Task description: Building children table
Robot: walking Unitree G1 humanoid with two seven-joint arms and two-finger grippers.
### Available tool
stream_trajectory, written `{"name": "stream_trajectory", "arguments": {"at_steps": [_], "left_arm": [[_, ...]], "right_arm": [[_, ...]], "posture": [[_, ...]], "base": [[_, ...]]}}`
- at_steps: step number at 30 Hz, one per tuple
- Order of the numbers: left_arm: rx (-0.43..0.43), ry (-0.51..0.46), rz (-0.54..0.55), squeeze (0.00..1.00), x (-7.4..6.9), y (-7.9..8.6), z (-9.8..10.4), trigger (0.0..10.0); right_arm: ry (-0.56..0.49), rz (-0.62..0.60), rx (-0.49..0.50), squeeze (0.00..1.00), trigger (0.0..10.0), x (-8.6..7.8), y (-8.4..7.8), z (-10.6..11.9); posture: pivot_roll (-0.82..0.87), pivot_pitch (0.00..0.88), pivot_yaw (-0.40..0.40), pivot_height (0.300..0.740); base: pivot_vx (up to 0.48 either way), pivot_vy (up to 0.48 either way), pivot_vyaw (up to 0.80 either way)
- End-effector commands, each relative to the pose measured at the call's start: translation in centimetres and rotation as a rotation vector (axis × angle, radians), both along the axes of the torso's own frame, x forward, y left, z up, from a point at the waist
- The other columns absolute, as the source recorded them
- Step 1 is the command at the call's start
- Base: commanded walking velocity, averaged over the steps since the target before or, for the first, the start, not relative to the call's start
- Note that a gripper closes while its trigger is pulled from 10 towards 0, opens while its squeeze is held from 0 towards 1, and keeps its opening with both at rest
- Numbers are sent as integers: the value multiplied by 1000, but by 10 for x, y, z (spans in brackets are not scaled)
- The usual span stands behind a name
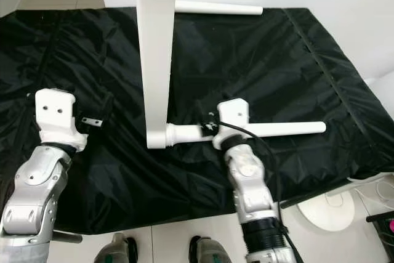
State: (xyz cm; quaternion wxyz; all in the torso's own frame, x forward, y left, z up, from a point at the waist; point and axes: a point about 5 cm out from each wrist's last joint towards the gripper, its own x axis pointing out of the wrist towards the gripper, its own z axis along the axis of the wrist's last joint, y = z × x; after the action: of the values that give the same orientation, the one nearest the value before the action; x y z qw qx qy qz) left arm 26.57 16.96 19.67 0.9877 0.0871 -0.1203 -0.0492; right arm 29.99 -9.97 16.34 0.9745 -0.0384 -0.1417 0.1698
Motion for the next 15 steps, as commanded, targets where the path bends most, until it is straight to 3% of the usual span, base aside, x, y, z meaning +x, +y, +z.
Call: {"name": "stream_trajectory", "arguments": {"at_steps": [1, 3, 9, 11, 15], "left_arm": [[-24, 9, 134, 0, 3, 13, -3, 10000], [-28, 2, 166, 0, 7, 22, 1, 10000], [-28, -12, 138, 0, 9, 17, 5, 10000], [-7, -14, 117, 0, 8, 12, 3, 10000], [31, -5, 43, 0, -8, 8, -12, 10000]], "right_arm": [[33, 0, -6, 0, 10000, 2, 3, -8], [29, -22, 17, 0, 10000, 6, 9, -8], [9, -114, 75, 0, 10000, 14, 11, -1], [-6, -176, 90, 0, 10000, 13, 3, 1], [-30, -300, 60, 0, 10000, -4, -39, -9]], "posture": [[13, 131, -27, 740], [17, 128, -28, 740], [21, 124, -28, 740], [22, 125, -29, 740], [21, 128, -32, 740]], "base": [[0, 0, 0], [0, 0, 0], [0, 0, 0], [0, 0, 0], [0, 0, 0]]}}
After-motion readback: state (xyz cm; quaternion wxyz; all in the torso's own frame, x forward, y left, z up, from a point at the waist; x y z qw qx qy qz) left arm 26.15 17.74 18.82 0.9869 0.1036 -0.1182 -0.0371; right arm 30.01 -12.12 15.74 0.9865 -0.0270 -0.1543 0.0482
